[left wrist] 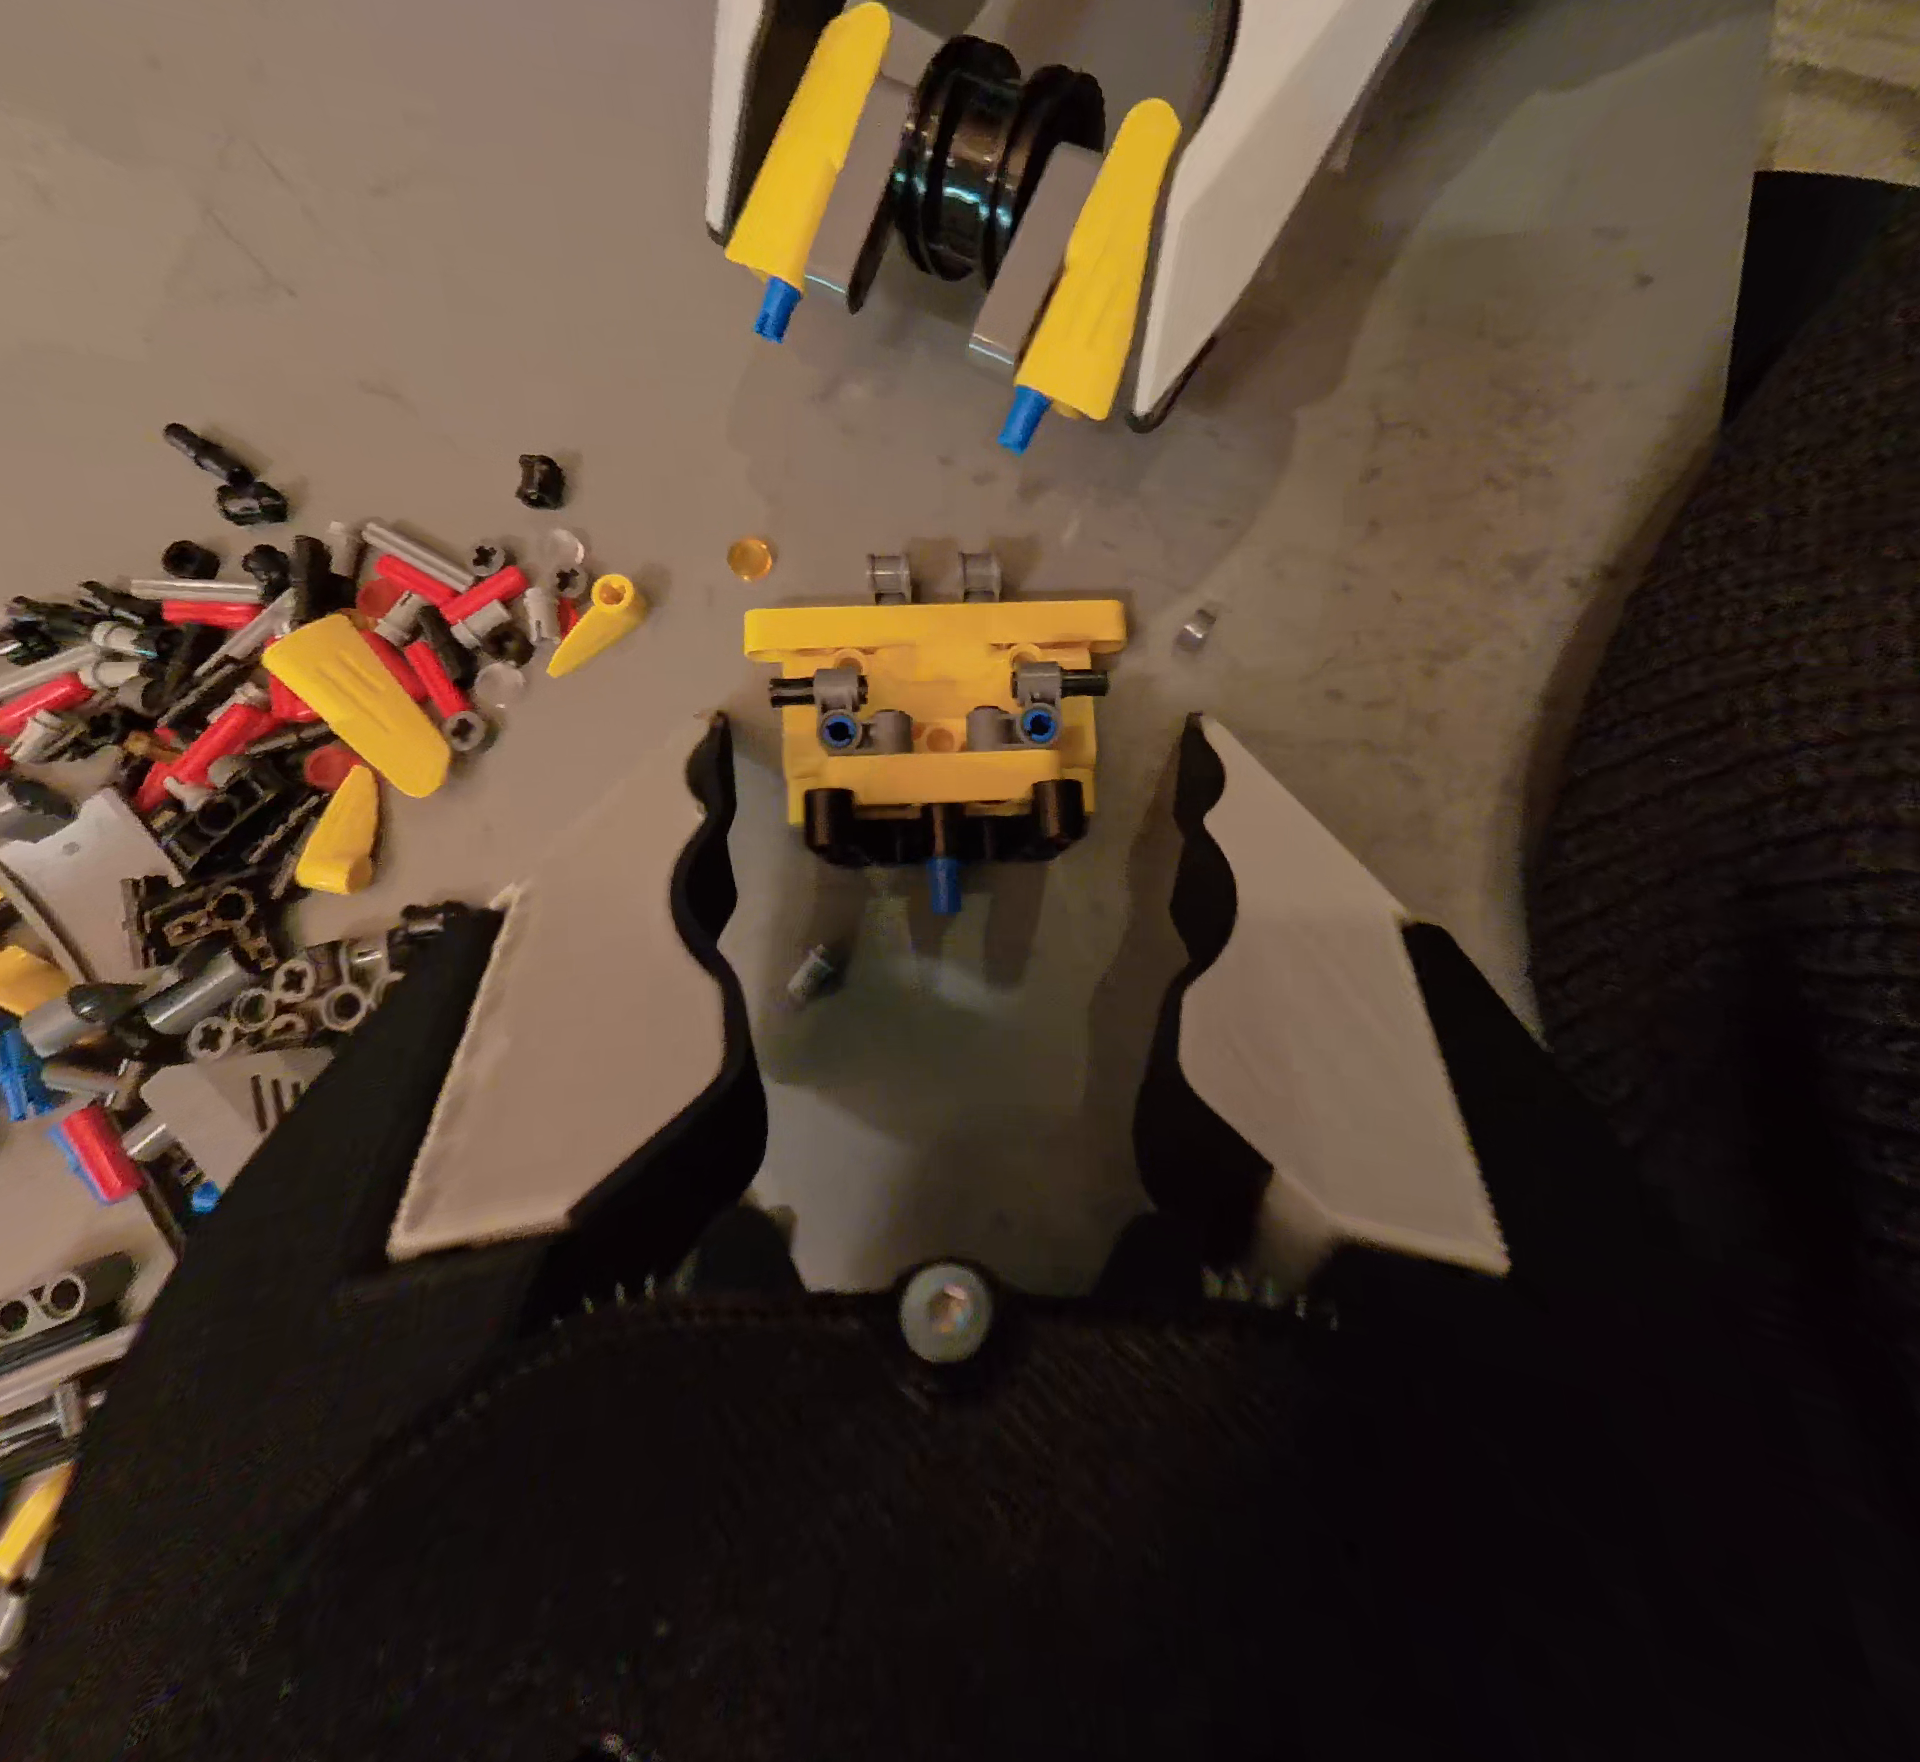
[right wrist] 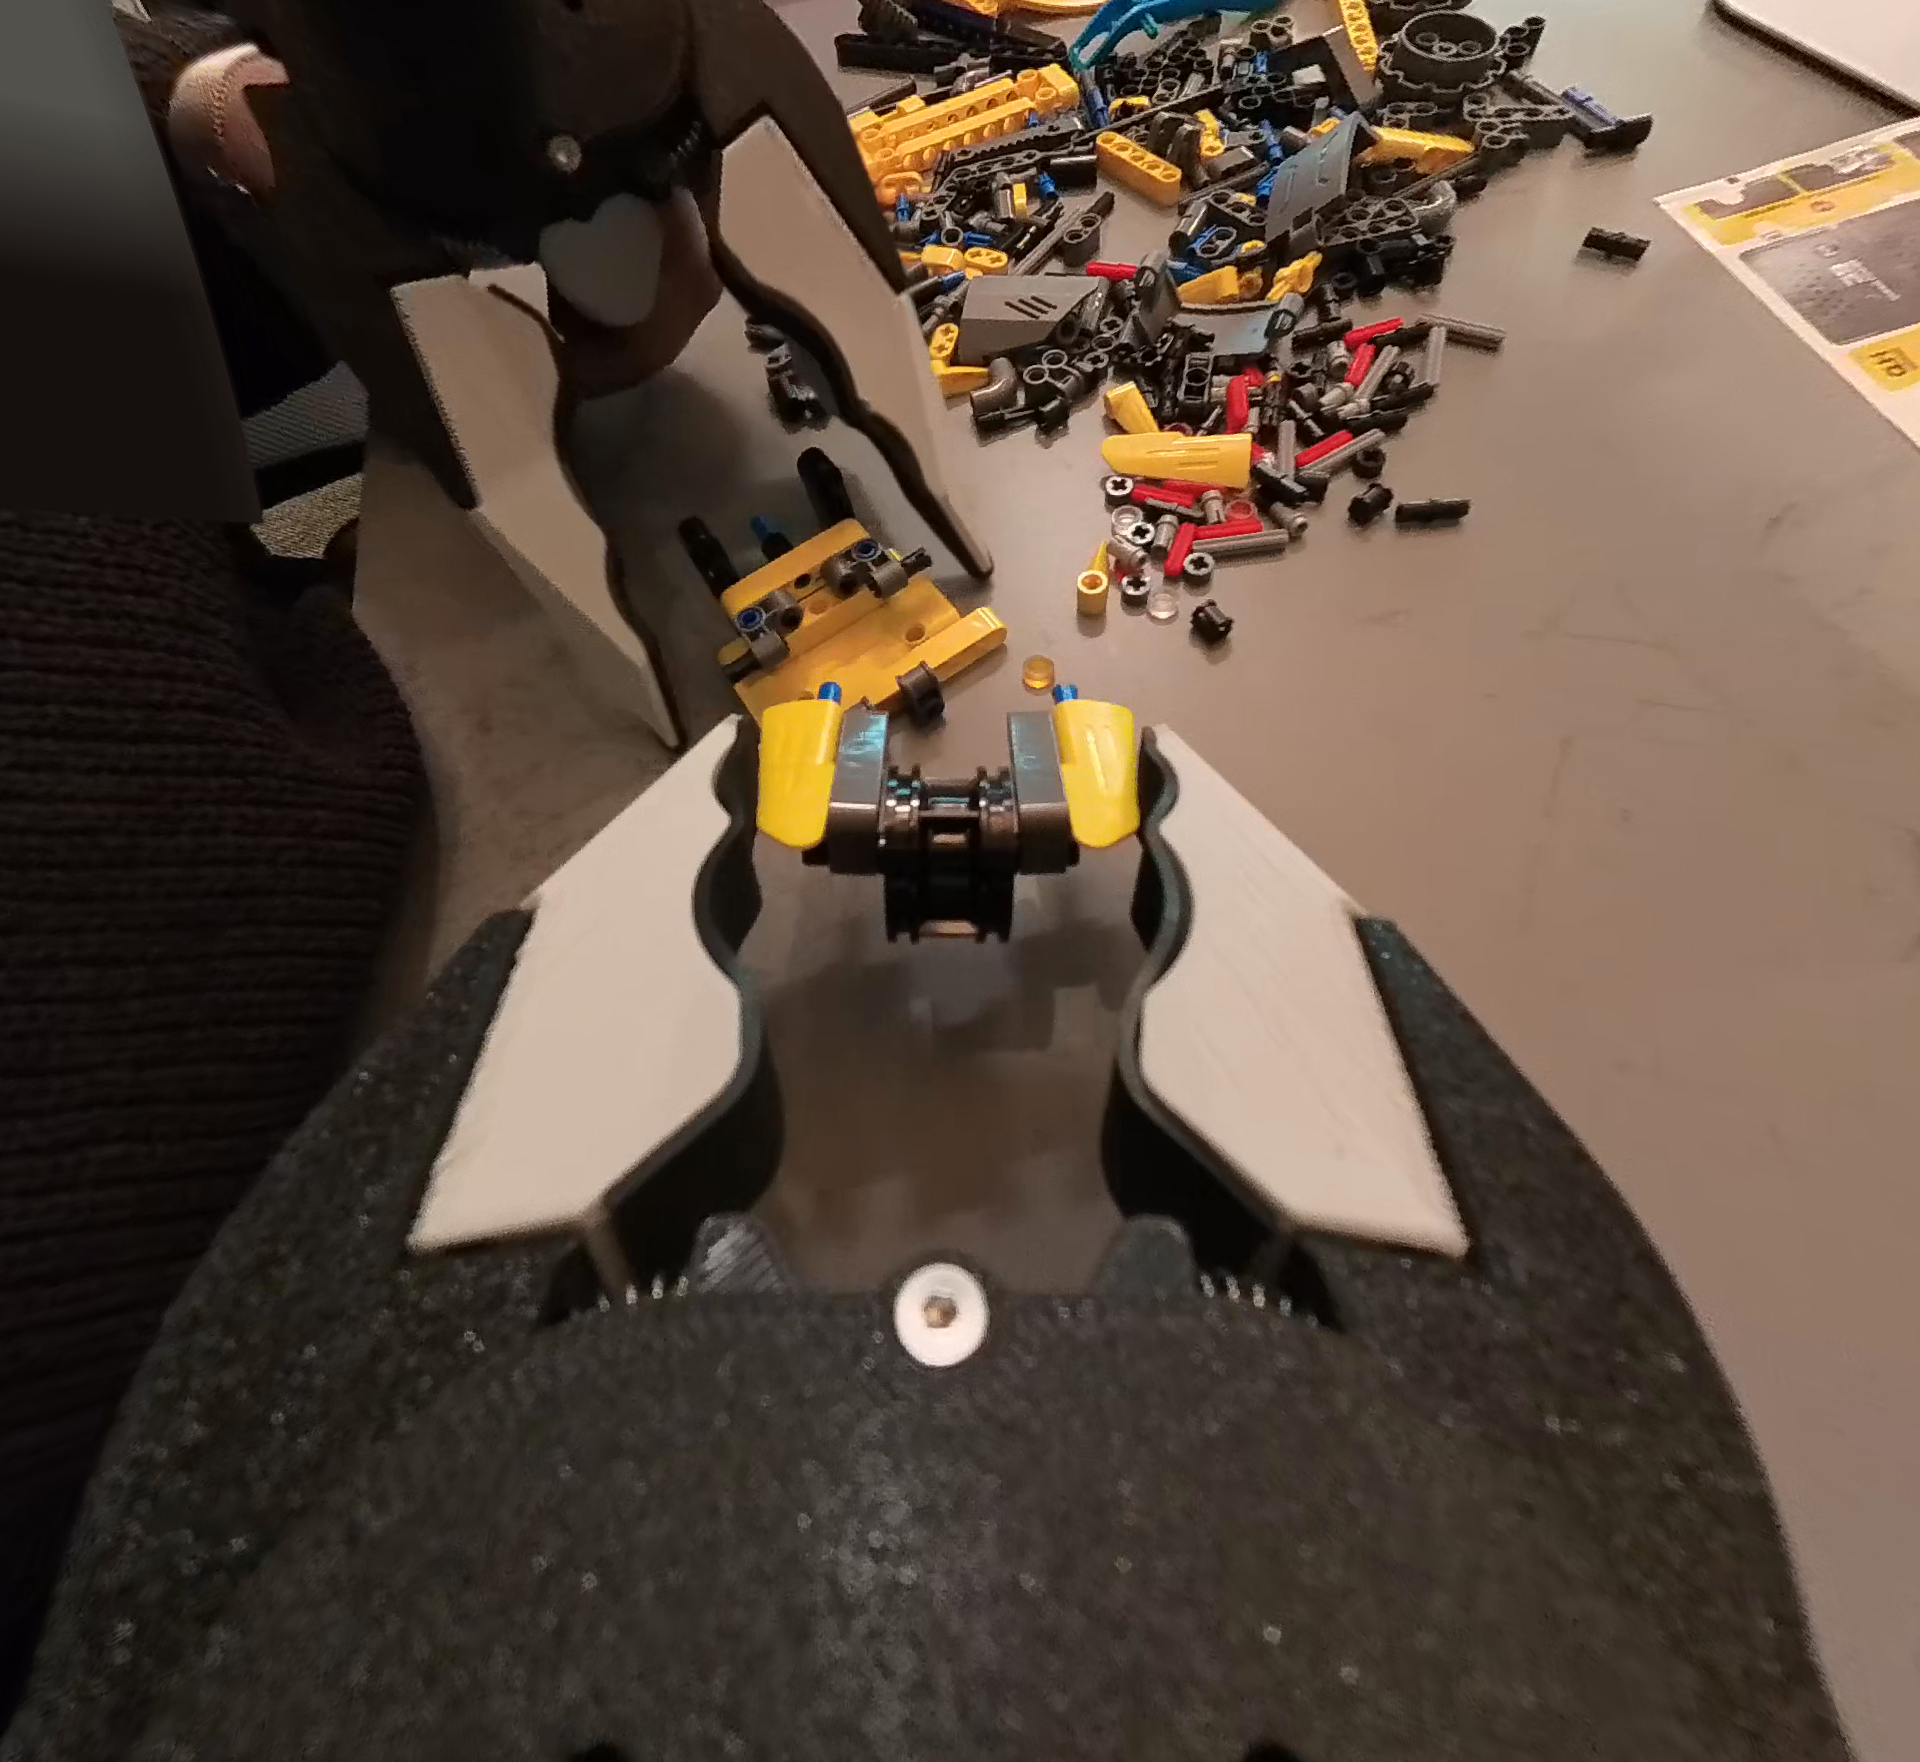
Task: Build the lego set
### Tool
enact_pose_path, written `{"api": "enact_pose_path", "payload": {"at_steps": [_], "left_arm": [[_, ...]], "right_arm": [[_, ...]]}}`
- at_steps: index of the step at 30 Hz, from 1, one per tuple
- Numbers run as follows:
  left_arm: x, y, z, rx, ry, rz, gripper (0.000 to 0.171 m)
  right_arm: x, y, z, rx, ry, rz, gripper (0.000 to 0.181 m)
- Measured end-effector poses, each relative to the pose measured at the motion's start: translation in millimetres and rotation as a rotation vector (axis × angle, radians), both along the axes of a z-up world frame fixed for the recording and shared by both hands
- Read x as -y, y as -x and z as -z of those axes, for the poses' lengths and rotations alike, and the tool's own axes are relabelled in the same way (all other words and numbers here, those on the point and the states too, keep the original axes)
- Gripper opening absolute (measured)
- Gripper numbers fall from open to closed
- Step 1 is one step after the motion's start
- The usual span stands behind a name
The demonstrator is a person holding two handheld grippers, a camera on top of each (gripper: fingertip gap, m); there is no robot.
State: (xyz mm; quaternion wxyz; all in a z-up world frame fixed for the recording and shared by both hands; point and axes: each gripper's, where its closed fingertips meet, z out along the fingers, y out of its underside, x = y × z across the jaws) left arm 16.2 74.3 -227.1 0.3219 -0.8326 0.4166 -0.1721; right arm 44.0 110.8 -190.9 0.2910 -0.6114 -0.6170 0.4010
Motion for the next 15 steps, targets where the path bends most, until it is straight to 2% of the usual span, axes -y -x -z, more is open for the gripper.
{"api": "enact_pose_path", "payload": {"at_steps": [5,9,15], "left_arm": [[-7.3,-1.7,-0.9,0.017,-0.026,-0.032,0.075],[-9.5,-5.3,-1.1,0.006,-0.05,-0.024,0.06],[-10.0,-7.3,-4.7,0.035,-0.085,0.002,0.06]], "right_arm": [[-0.6,0.2,0.8,0.005,-0.005,0.005,0.072],[-0.3,0.3,1.4,0.009,-0.005,0.003,0.072],[5.4,-0.3,-0.4,-0.002,0.019,-0.038,0.072]]}}
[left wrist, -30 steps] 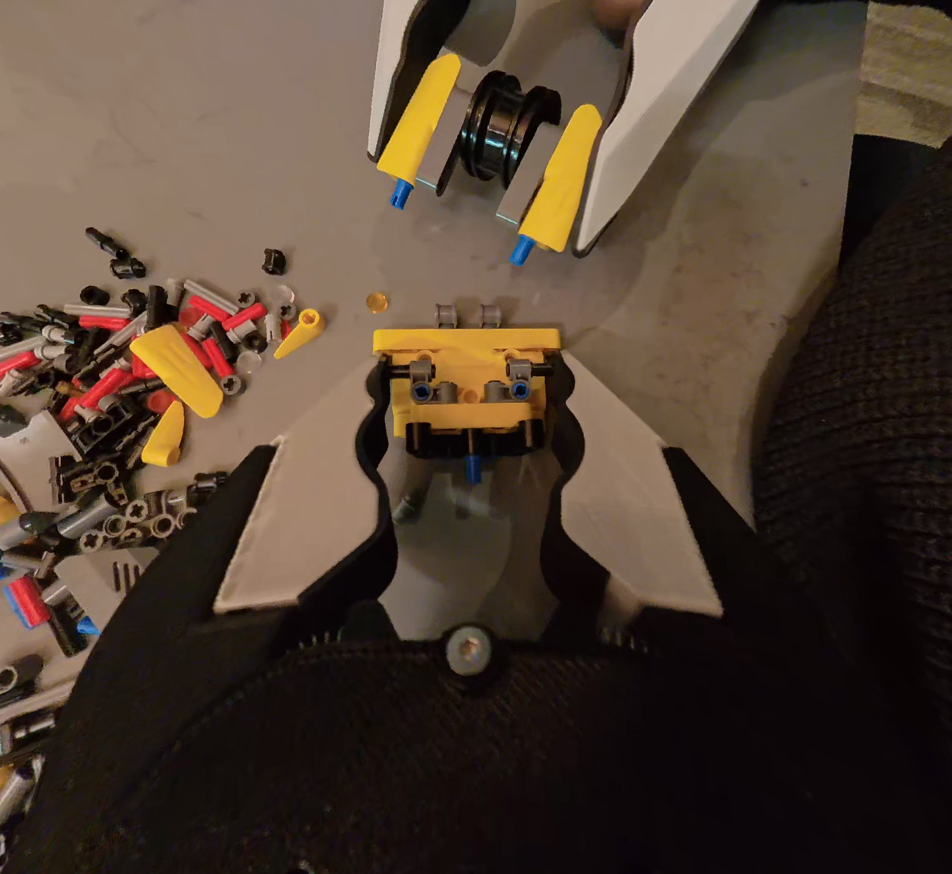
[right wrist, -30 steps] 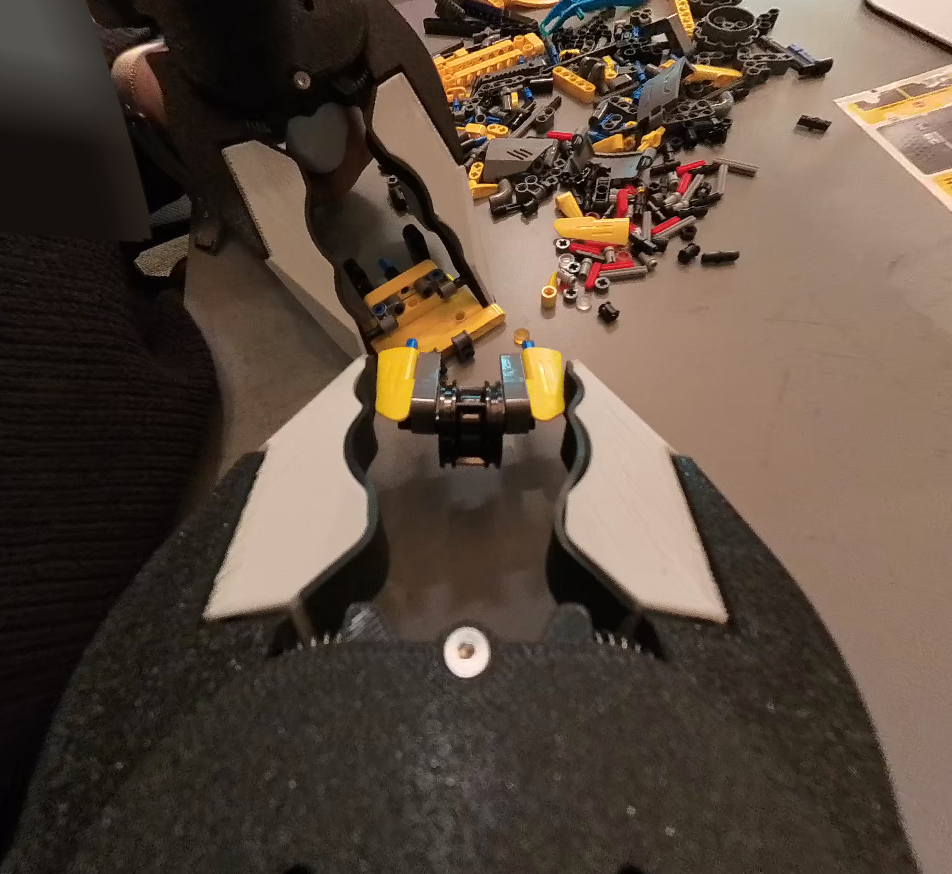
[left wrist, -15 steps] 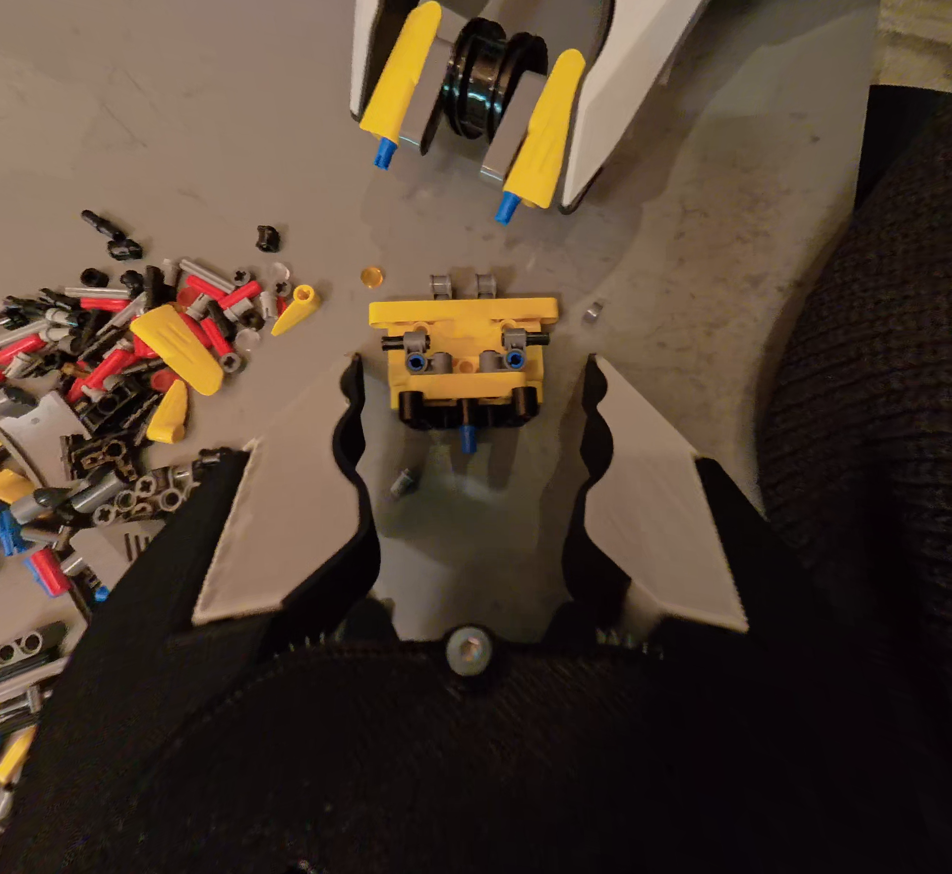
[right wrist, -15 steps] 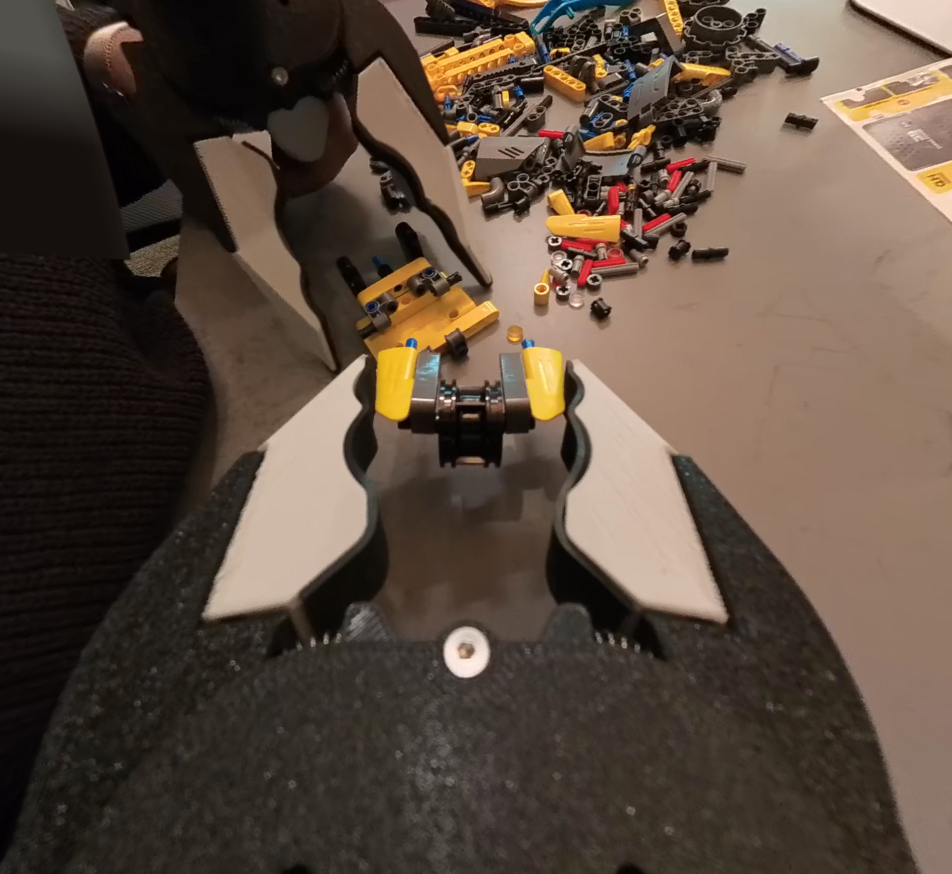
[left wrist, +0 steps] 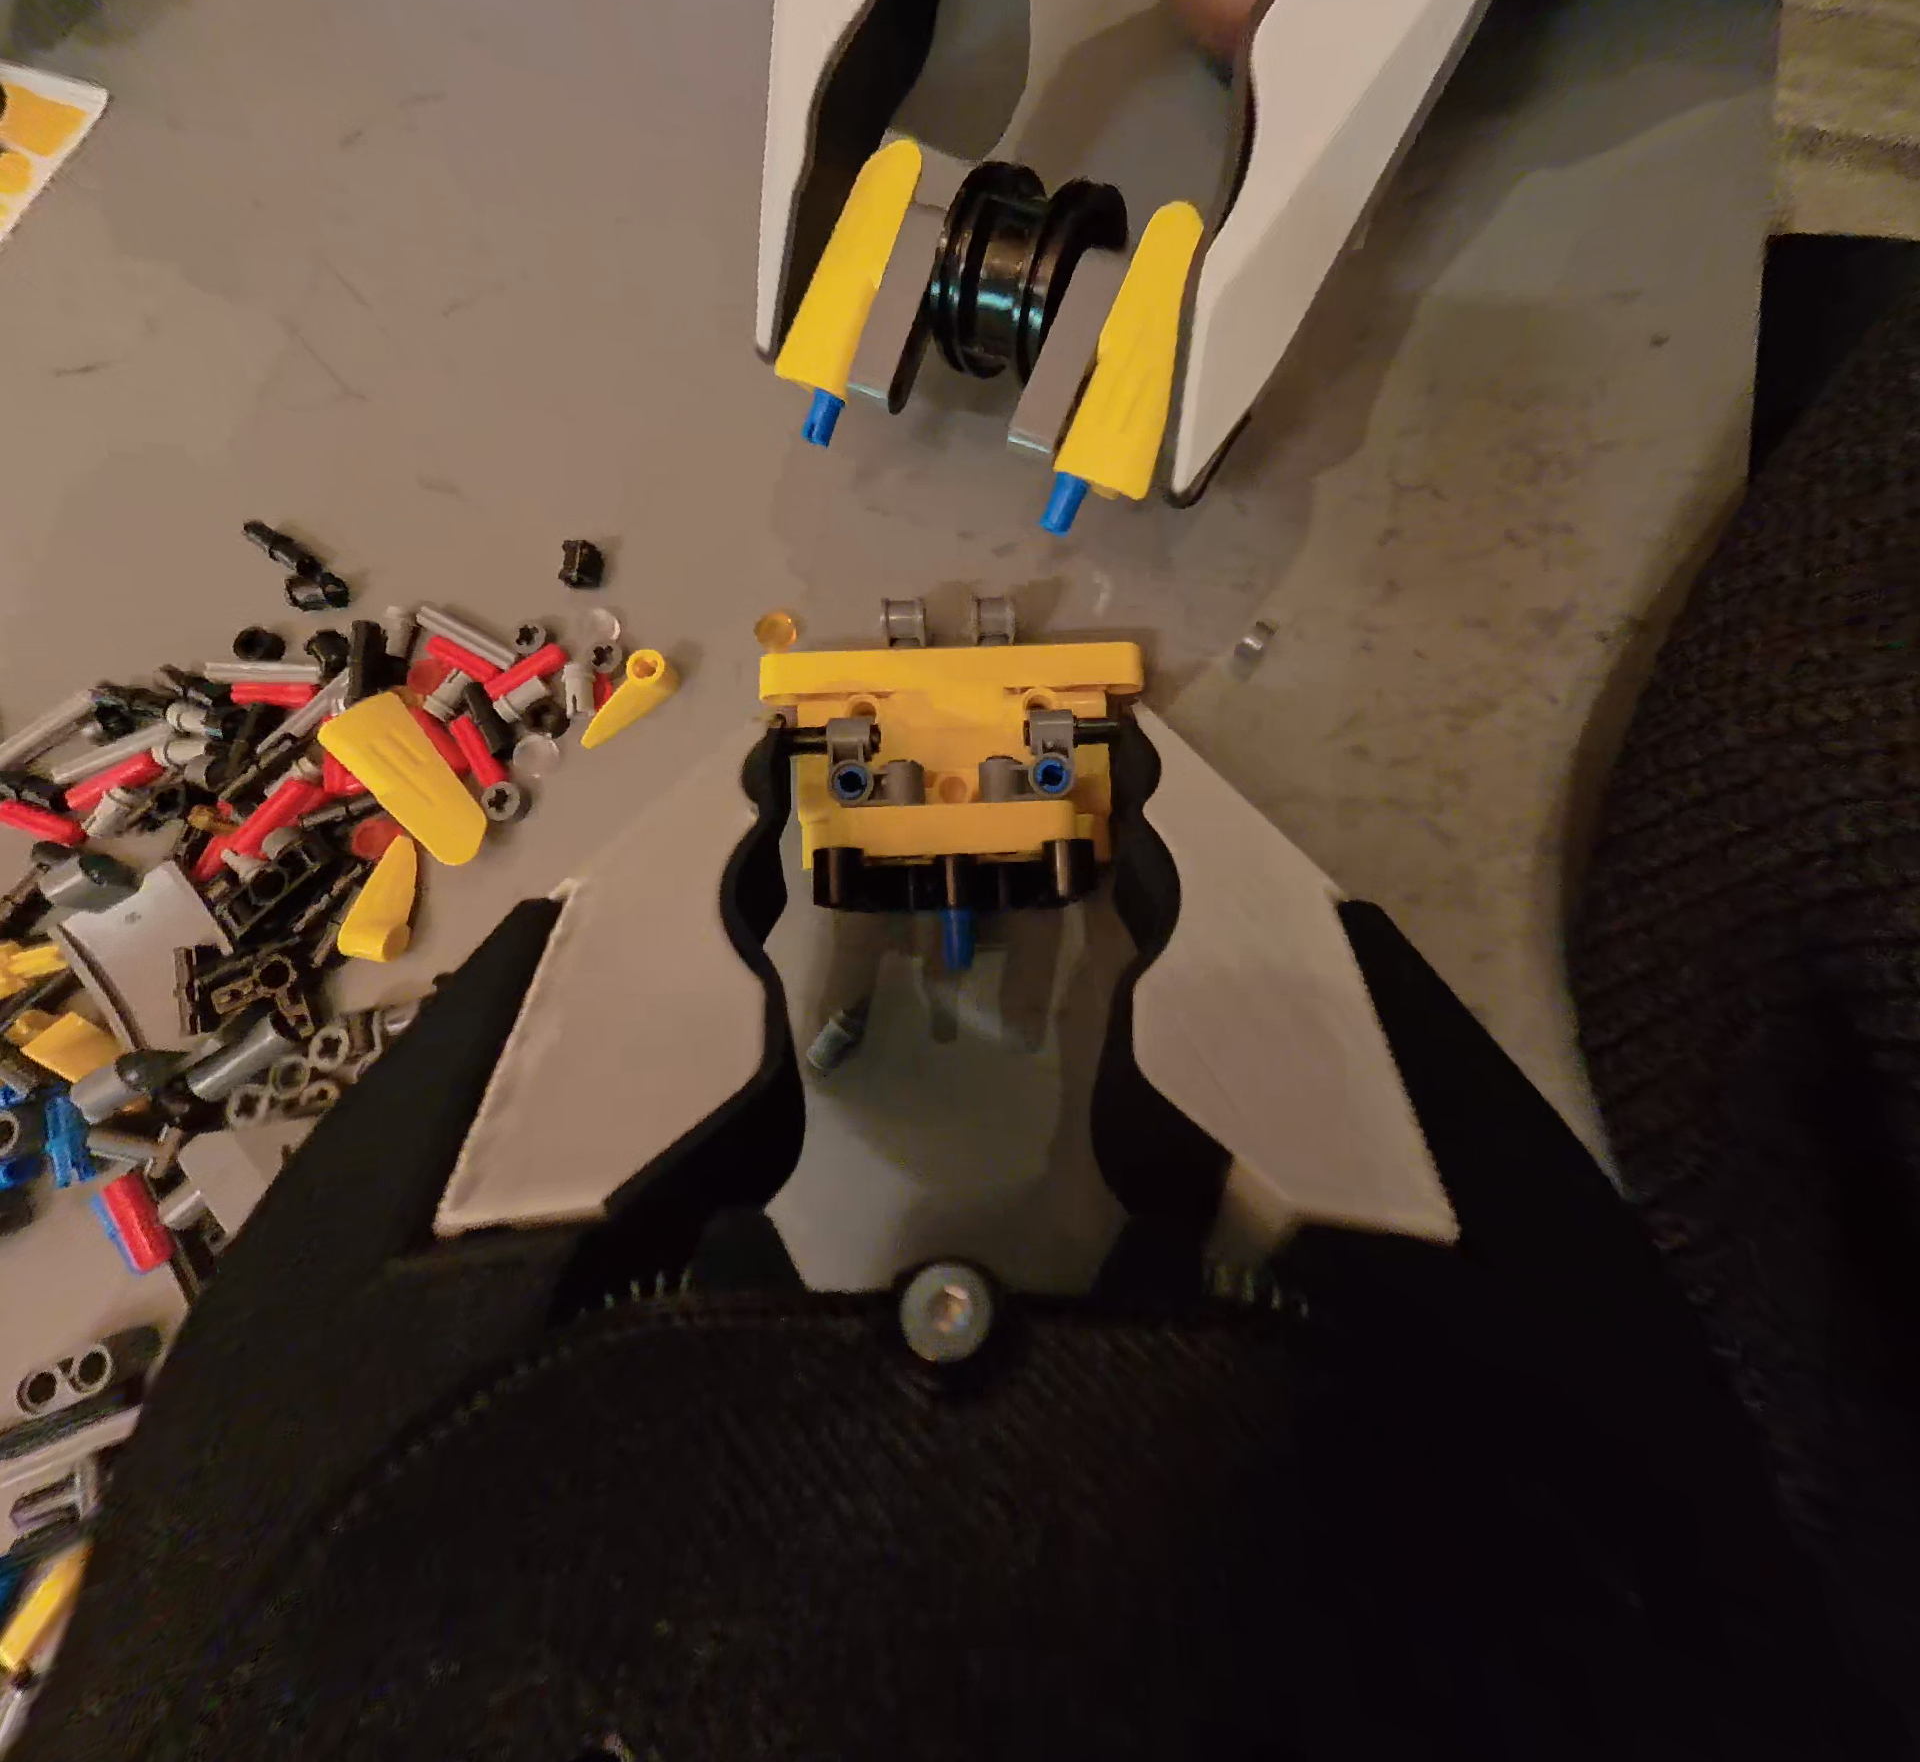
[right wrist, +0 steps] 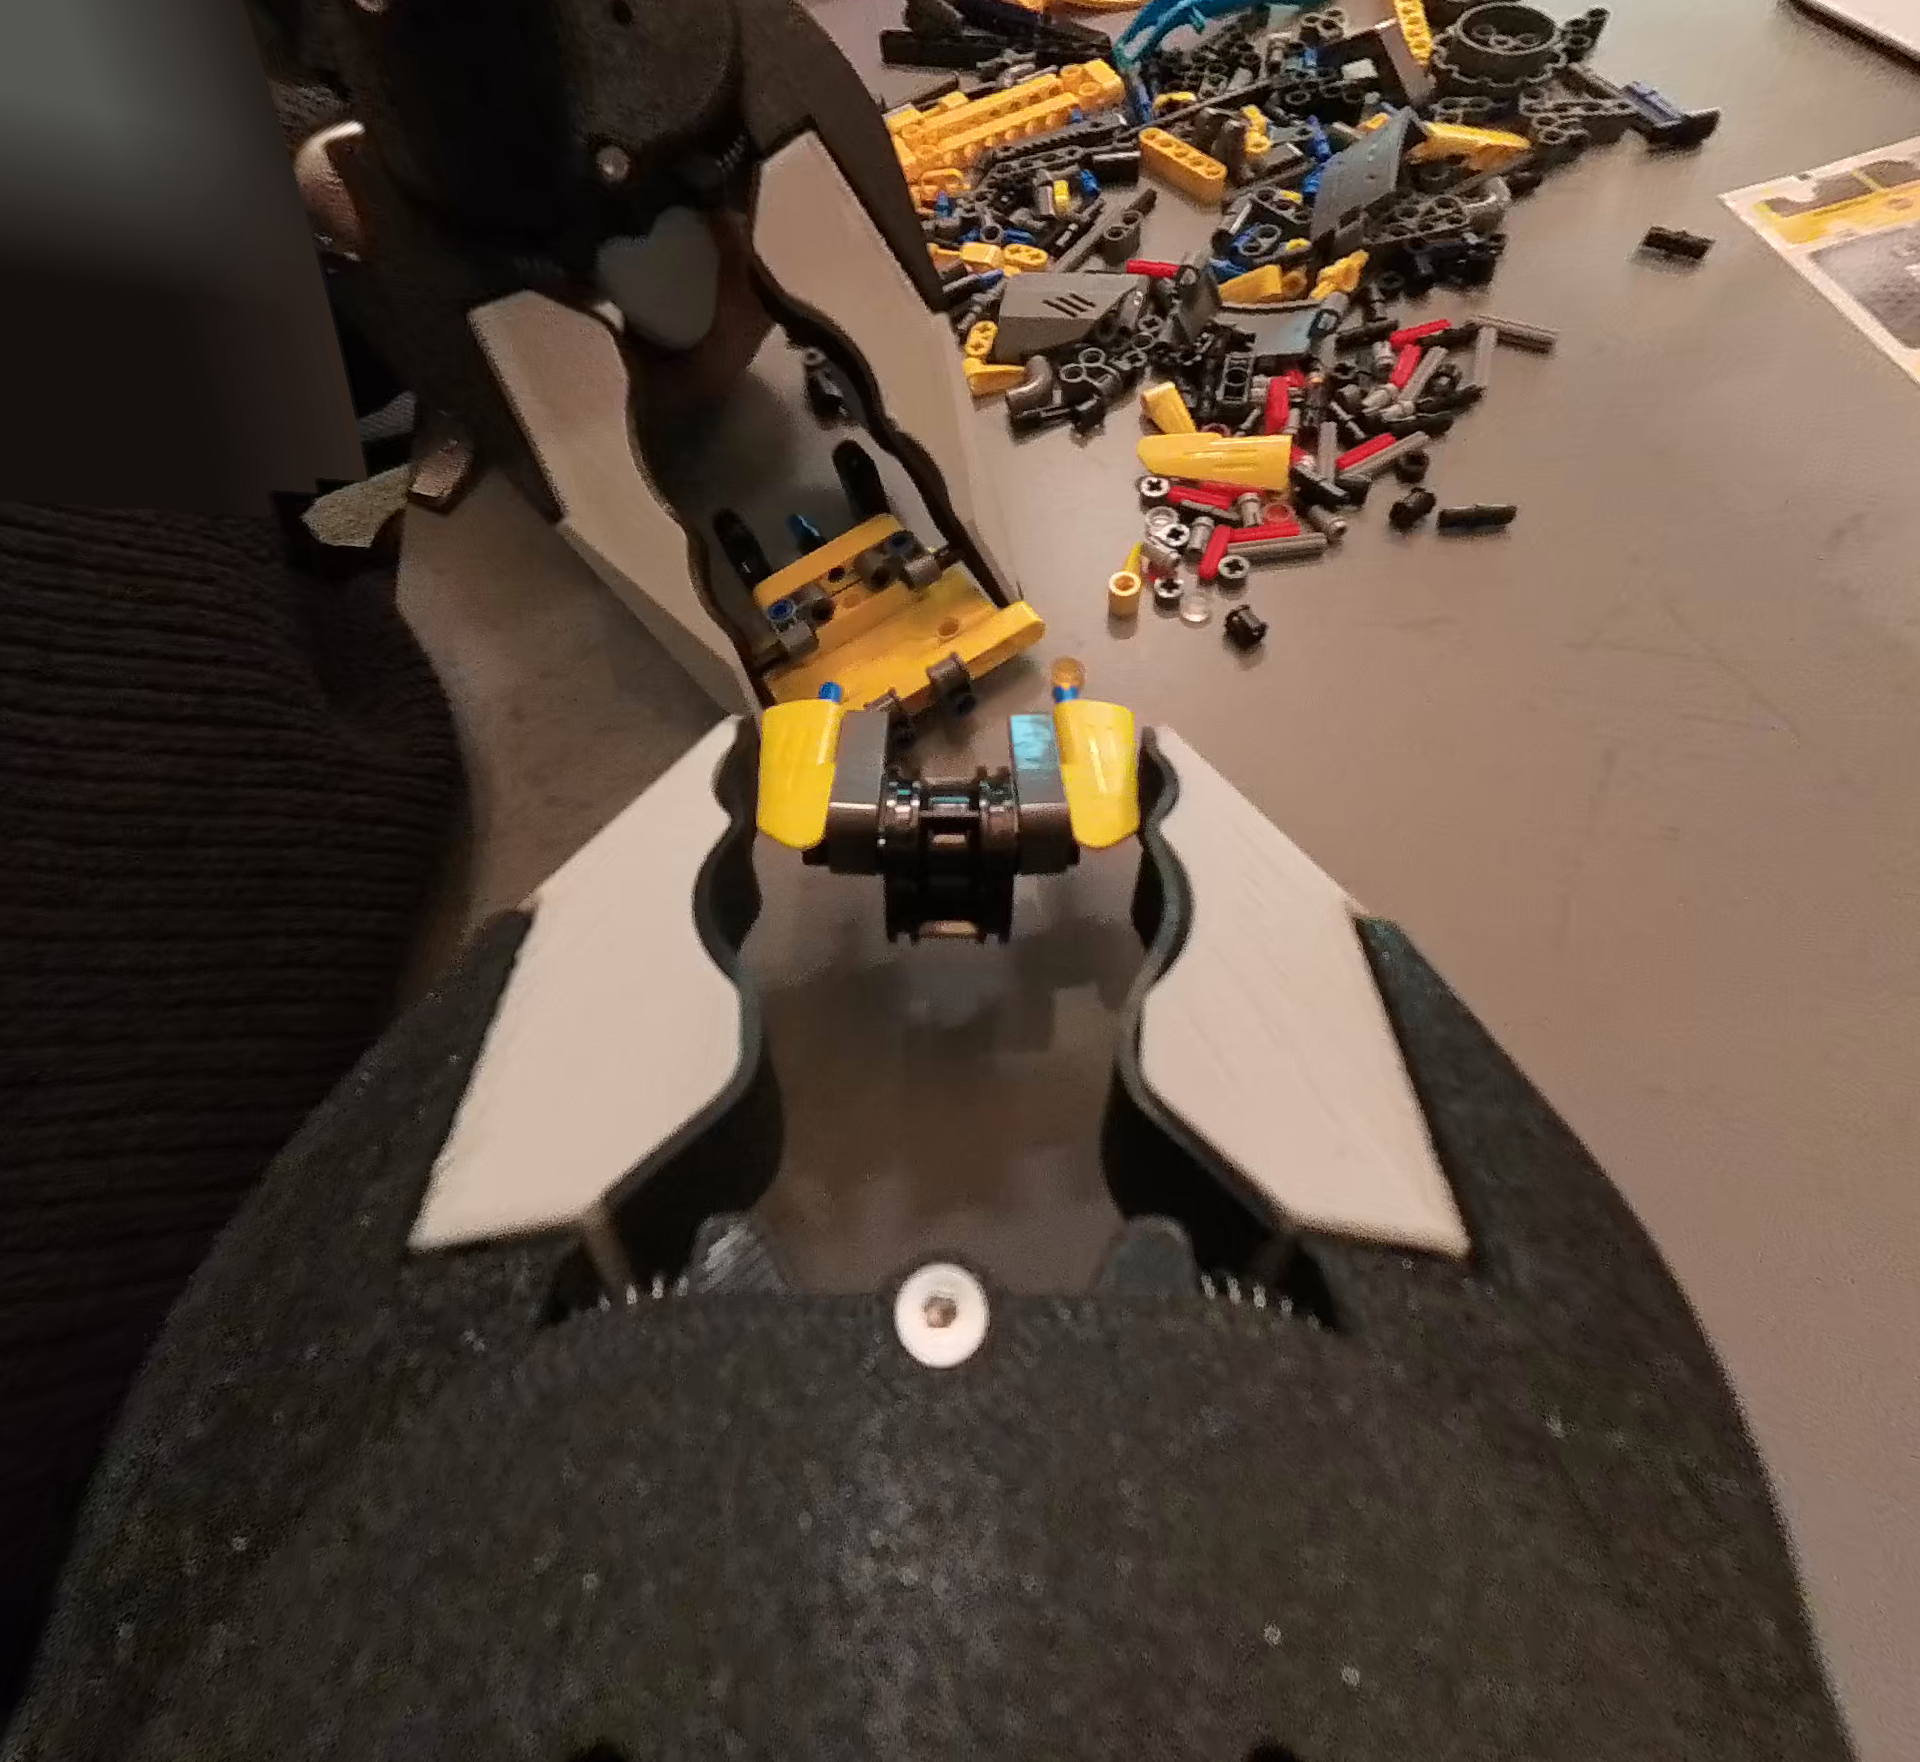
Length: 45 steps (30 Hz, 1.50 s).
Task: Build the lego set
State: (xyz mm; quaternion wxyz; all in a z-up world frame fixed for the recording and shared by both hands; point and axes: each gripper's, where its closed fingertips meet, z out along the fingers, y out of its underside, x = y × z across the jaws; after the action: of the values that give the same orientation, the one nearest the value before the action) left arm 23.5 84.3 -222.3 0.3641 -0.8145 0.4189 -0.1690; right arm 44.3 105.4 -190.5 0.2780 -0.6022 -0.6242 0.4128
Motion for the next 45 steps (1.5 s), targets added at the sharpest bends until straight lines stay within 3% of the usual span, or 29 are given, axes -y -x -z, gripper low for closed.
{"api": "enact_pose_path", "payload": {"at_steps": [6,14,26,45], "left_arm": [[5.1,-7.2,-15.3,0.113,-0.007,0.065,0.059],[2.9,-14.2,-33.7,0.22,-0.053,0.112,0.059],[-0.5,-18.3,-31.9,0.245,0.009,0.139,0.059],[4.9,-24.8,-39.3,0.252,-0.062,0.196,0.059]], "right_arm": [[2.5,-9.1,-2.1,-0.017,-0.028,-0.115,0.072],[14.4,-11.1,-17.0,-0.088,0.083,-0.311,0.072],[15.9,-14.4,-13.2,-0.069,0.052,-0.323,0.072],[16.7,-8.5,-16.2,-0.094,0.014,-0.292,0.072]]}}
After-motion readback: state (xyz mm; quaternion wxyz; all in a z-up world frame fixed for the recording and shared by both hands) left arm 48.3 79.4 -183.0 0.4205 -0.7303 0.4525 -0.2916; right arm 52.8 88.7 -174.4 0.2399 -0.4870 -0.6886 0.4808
